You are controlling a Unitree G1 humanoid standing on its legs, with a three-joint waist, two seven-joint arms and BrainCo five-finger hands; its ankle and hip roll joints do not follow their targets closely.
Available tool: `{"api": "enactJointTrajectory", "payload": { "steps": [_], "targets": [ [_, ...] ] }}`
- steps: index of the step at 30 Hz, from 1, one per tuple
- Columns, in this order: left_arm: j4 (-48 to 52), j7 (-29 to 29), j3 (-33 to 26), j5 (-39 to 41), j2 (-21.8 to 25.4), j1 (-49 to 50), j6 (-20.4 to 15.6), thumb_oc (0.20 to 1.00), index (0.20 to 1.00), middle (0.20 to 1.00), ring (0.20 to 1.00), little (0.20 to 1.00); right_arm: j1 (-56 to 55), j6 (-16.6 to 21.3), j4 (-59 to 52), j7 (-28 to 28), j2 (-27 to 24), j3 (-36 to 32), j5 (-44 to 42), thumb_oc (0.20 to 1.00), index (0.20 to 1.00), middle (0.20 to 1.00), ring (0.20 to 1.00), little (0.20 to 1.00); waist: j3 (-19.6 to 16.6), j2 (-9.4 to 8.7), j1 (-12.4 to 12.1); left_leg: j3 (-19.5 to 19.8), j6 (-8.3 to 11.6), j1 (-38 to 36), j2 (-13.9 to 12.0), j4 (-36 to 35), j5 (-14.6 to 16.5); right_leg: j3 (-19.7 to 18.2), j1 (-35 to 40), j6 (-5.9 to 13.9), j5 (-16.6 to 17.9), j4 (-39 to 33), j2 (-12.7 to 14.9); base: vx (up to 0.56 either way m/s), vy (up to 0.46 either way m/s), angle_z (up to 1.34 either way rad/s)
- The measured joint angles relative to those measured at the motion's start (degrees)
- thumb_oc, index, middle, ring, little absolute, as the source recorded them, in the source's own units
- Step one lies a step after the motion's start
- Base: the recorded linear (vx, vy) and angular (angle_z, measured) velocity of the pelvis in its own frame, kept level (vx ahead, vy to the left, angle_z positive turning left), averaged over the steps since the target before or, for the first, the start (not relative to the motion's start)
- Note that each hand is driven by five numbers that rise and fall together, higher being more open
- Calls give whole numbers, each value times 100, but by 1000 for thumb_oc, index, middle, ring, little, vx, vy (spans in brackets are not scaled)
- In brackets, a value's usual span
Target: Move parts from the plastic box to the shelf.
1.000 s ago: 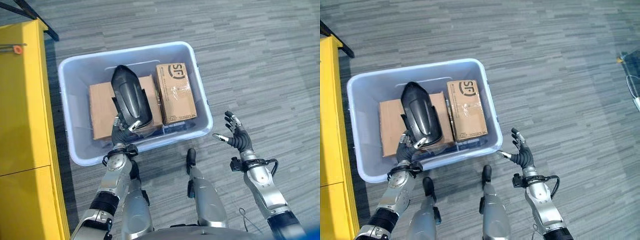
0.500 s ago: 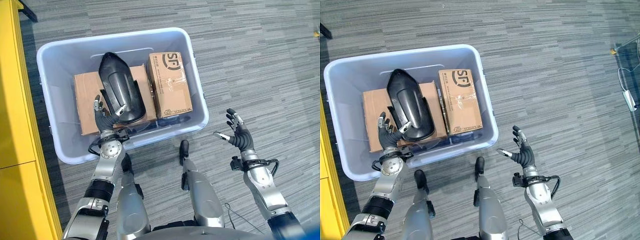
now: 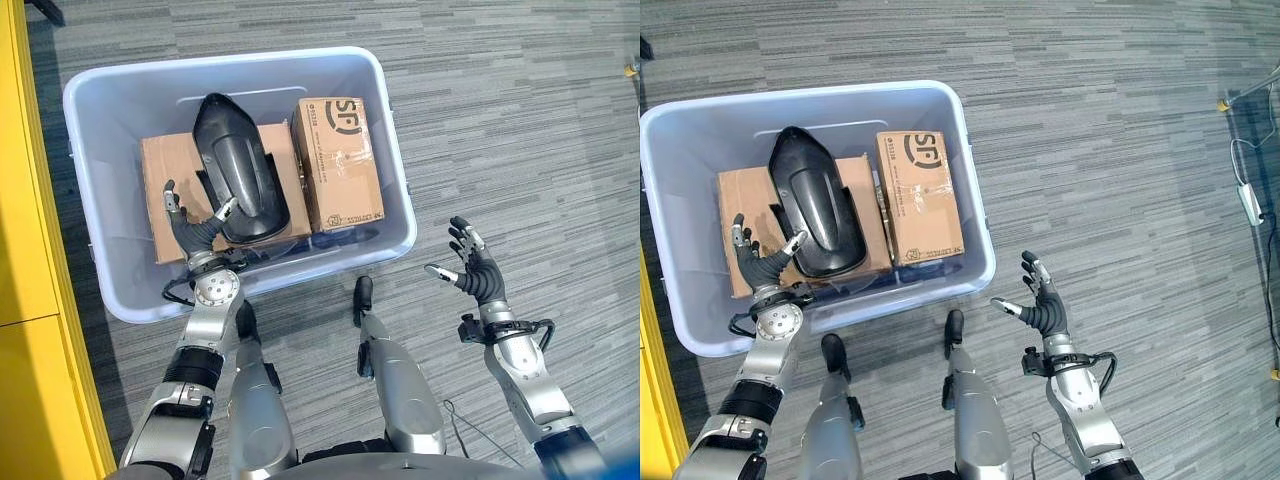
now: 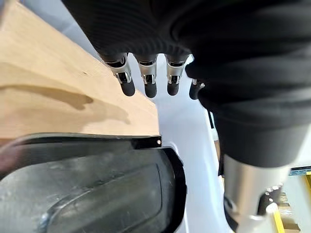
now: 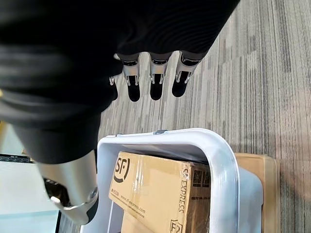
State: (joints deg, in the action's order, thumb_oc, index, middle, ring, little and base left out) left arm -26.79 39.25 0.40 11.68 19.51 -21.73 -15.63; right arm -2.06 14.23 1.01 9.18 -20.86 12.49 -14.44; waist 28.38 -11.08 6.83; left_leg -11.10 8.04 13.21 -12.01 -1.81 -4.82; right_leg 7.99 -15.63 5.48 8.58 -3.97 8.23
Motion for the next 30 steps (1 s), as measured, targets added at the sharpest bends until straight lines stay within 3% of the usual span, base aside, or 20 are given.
{"api": "enactJointTrajectory", "payload": {
  "steps": [10,22,30],
  "targets": [
    [-397,366,-93,-15,250,-264,7,1000,1000,1000,1000,1000,-35,109,-17,1,-56,156,-60,1000,1000,1000,1000,1000,19,-49,10,55,12,189,-26,84,11,51,-110,-12,26,0,-13,-6,0,2],
    [-1452,272,-37,391,439,-978,-33,1000,1000,1000,1000,1000,-49,151,-244,1,-63,253,-71,1000,1000,1000,1000,1000,11,-61,170,64,19,496,-47,218,23,55,-346,-42,99,6,-18,0,0,0],
    [-1519,86,214,522,458,-1162,-32,1000,1000,1000,1000,1000,-50,176,-244,-1,-75,349,-117,1000,1000,1000,1000,1000,11,-61,304,65,28,663,-79,294,28,47,-481,-56,124,6,-44,0,0,0]
  ]
}}
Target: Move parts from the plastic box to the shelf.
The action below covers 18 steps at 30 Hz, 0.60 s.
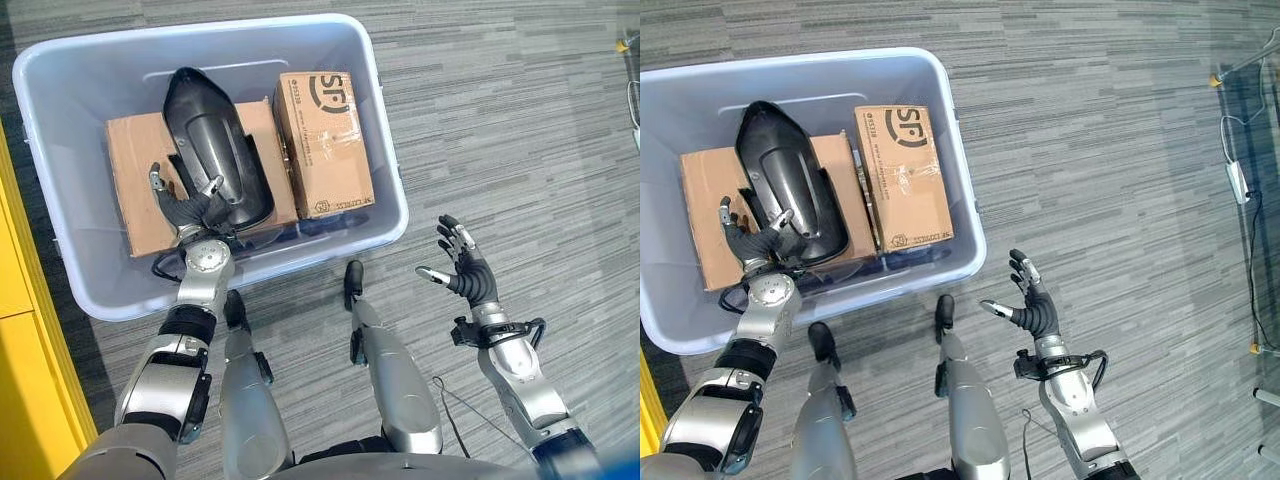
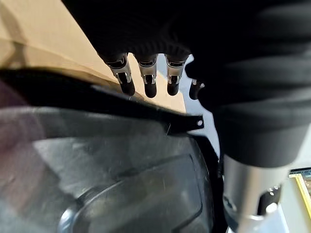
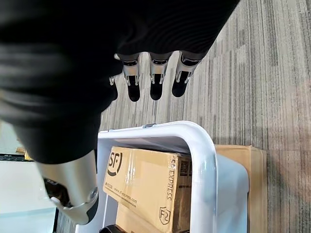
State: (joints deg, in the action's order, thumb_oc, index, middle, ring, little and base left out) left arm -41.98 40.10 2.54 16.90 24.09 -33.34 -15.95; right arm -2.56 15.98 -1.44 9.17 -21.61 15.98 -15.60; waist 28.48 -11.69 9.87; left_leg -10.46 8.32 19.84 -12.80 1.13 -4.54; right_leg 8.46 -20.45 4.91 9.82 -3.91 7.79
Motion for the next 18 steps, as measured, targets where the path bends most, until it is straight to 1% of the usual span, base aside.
{"api": "enactJointTrajectory", "payload": {
  "steps": [5,9,11,13,14,16,18],
  "targets": [
    [13,13,21,-3,-6,-9,-49,1000,1000,1000,1000,1000,0,2,0,2,-33,7,-2,1000,1000,1000,1000,1000,0,0,2,-4,0,46,-4,4,0,-10,-56,-9,10,0,-7,0,0,0],
    [-52,5,20,0,-2,-85,-60,1000,1000,1000,1000,1000,0,5,-5,1,-202,31,-2,1000,1000,1000,1000,1000,-1,-1,2,0,0,99,-6,18,-1,-10,-97,-12,14,5,-9,0,0,0],
    [-272,6,19,-1,12,-217,-101,1000,1000,1000,1000,1000,0,5,-7,0,-223,33,-3,1000,1000,1000,1000,1000,-1,-2,9,4,1,125,-15,45,0,-12,-111,-17,21,6,-17,0,0,0],
    [-286,4,17,3,23,-270,-94,1000,1000,1000,1000,1000,-1,6,-9,1,-223,32,-3,1000,1000,1000,1000,1000,-1,-2,14,4,4,133,-17,58,4,-25,-115,-17,21,6,-19,0,0,0],
    [-548,-7,-2,63,41,-374,-140,1000,1000,1000,1000,1000,-2,9,-19,1,-225,35,-5,1000,1000,1000,1000,1000,-9,-14,14,4,10,169,-26,98,22,-38,-141,-15,22,6,-27,-8,-9,-4],
    [-665,37,-112,196,176,-547,-237,1000,1000,1000,1000,1000,-5,16,-109,2,-228,34,-12,1000,1000,1000,1000,1000,-24,-35,13,5,16,297,-41,137,31,-79,-273,-23,53,6,-51,-5,-21,-8],
    [-844,18,-336,497,423,-697,-240,1000,1000,1000,1000,1000,-10,36,-217,1,-245,38,-112,1000,1000,1000,1000,1000,-37,-54,18,6,29,481,-91,217,31,-109,-435,-51,107,3,-95,1,-11,-8]
  ]
}}
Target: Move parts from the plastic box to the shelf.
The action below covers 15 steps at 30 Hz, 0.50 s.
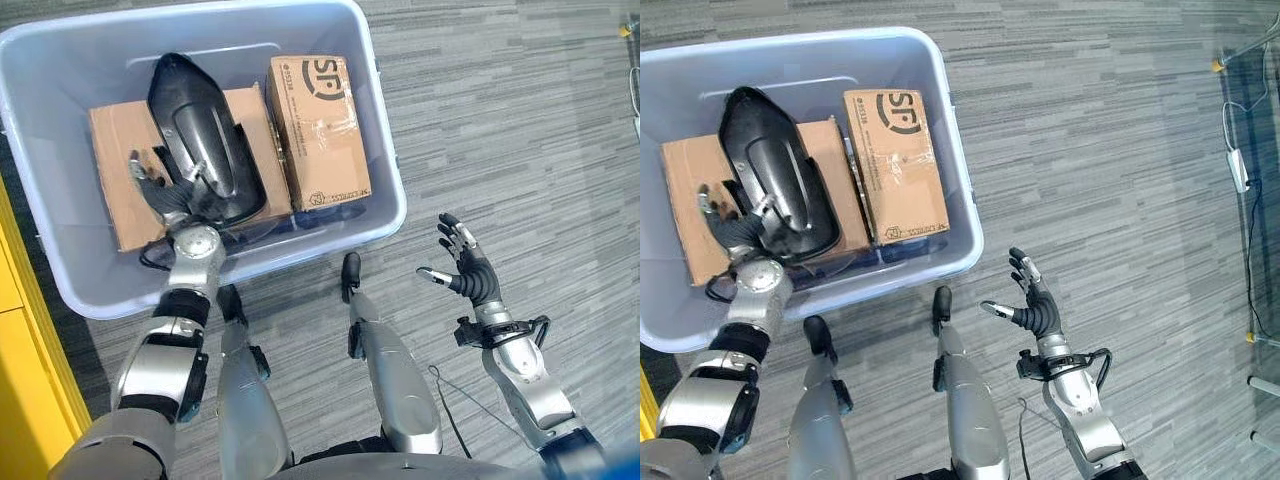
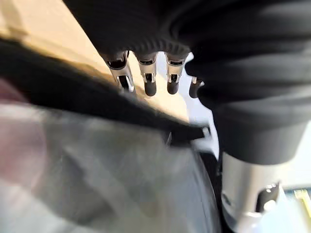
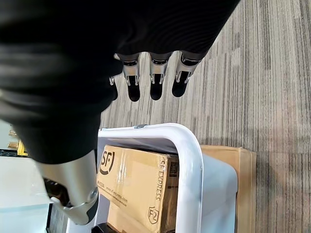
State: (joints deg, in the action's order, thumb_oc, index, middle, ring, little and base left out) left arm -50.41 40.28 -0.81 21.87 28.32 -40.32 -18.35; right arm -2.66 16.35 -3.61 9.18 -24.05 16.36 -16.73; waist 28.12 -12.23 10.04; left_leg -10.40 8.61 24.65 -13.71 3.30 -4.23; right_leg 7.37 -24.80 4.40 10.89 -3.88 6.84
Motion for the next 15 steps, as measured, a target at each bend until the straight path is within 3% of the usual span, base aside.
{"api": "enactJointTrajectory", "payload": {
  "steps": [7,8,15],
  "targets": [
    [-635,-14,-41,408,211,-577,-10,1000,1000,1000,1000,1000,-42,37,-129,-7,-255,90,-66,1000,1000,1000,1000,1000,-8,-12,12,67,18,236,-44,136,-5,3,-147,-2,21,16,-29,1,1,1],
    [-714,17,-47,463,243,-714,-11,200,200,200,200,200,-41,37,-163,-16,-264,110,-66,1000,1000,1000,1000,1000,-16,-24,-2,78,16,308,-41,175,-4,2,-196,1,22,8,-24,-8,13,4],
    [-800,-230,118,612,418,-888,125,200,200,200,200,200,-56,33,-207,-28,-308,87,-69,1000,1000,1000,1000,1000,-24,-35,4,133,14,397,-13,200,-4,5,-249,14,57,4,-11,0,0,0]
  ]
}}
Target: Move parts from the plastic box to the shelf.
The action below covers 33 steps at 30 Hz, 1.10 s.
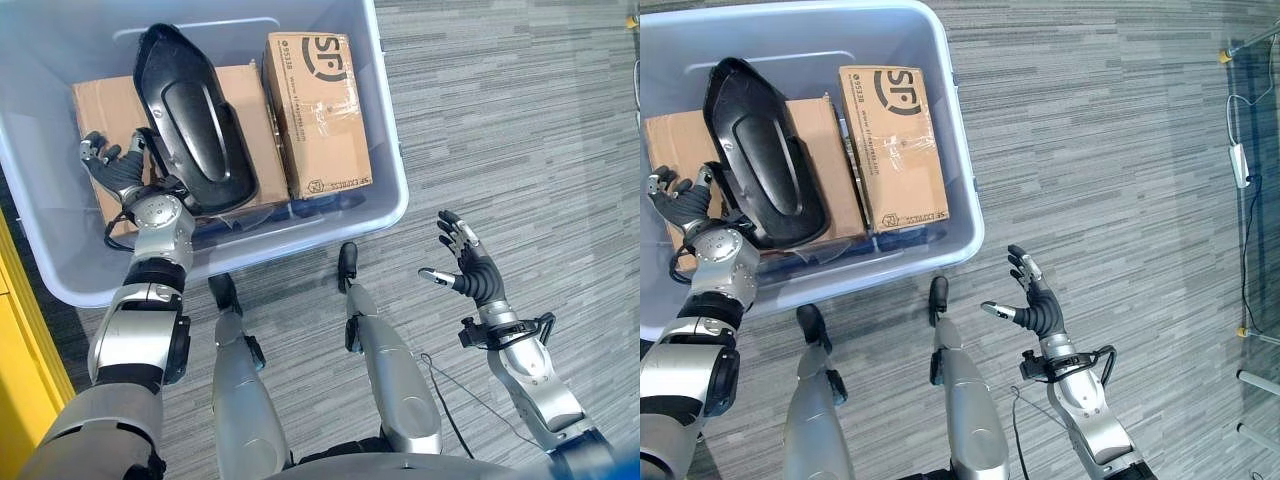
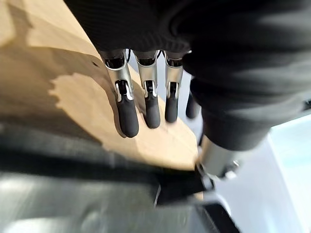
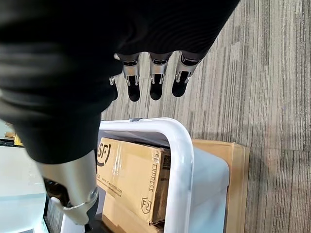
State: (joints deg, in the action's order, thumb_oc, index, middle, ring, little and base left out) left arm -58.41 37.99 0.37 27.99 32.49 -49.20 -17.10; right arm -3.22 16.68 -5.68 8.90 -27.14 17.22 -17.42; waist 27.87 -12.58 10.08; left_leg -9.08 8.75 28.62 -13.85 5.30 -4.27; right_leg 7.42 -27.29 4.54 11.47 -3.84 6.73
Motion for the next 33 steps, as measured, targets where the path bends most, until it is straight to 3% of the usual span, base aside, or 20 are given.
{"api": "enactJointTrajectory", "payload": {
  "steps": [4,6,18,26,27,28,29,30,31,33],
  "targets": [
    [41,-552,900,-468,3,-143,548,200,200,200,200,200,6,-4,-1,-146,0,-49,0,1000,1000,1000,1000,1000,-5,-7,33,5,-27,14,39,85,31,-5,7,0,1,58,51,-11,10,2],
    [243,-693,1150,-739,-162,-121,592,200,200,200,200,200,6,-5,3,-199,0,-70,0,1000,1000,1000,1000,1000,-8,-12,83,9,-28,13,44,103,31,-21,7,2,6,69,55,-17,6,-1],
    [1060,-746,1043,-746,-541,764,628,200,200,200,200,200,12,-50,9,-212,8,-93,18,1000,1000,1000,1000,1000,-8,-10,122,-16,-34,-288,67,49,27,-55,236,-2,27,68,74,2,0,-1],
    [2031,-811,770,-747,-640,1689,591,200,200,200,200,200,21,-135,103,-218,25,-133,80,1000,1000,1000,1000,1000,-9,-8,-115,-152,-48,-617,105,-143,-28,-161,411,0,26,40,98,16,8,-5],
    [2196,-810,747,-750,-652,1805,545,398,398,398,398,398,19,-139,107,-218,26,-138,80,1000,1000,1000,1000,1000,-9,-8,-137,-169,-48,-670,111,-179,-36,-170,436,1,26,34,98,15,-1,-4],
    [2290,-808,746,-752,-666,1876,535,435,435,435,435,435,21,-145,114,-218,26,-139,80,1000,1000,1000,1000,1000,-9,-7,-155,-177,-48,-729,119,-240,-61,-169,470,1,26,28,99,0,0,0],
    [2327,-808,747,-821,-688,1913,538,410,410,410,410,410,25,-146,114,-218,26,-147,80,1000,1000,1000,1000,1000,-10,-5,-176,-179,-49,-776,124,-282,-79,-167,501,2,25,26,102,0,0,0],
    [2422,-811,747,-918,-700,1963,536,542,542,542,542,542,50,-148,114,-218,27,-163,81,1000,1000,1000,1000,1000,-11,-4,-180,-177,-54,-800,139,-314,-99,-162,519,5,23,15,112,3,14,3],
    [2584,-810,744,-944,-717,2062,537,1000,1000,1000,1000,1000,83,-156,114,-217,28,-188,81,1000,1000,1000,1000,1000,-12,0,-202,-178,-61,-807,157,-314,-104,-162,527,5,23,16,129,4,12,3],
    [2795,-807,736,-946,-775,2195,534,1000,1000,1000,1000,1000,97,-164,116,-218,30,-224,83,1000,1000,1000,1000,1000,-11,4,-196,-184,-63,-843,171,-317,-105,-168,554,5,23,16,139,0,0,0]
  ]
}}
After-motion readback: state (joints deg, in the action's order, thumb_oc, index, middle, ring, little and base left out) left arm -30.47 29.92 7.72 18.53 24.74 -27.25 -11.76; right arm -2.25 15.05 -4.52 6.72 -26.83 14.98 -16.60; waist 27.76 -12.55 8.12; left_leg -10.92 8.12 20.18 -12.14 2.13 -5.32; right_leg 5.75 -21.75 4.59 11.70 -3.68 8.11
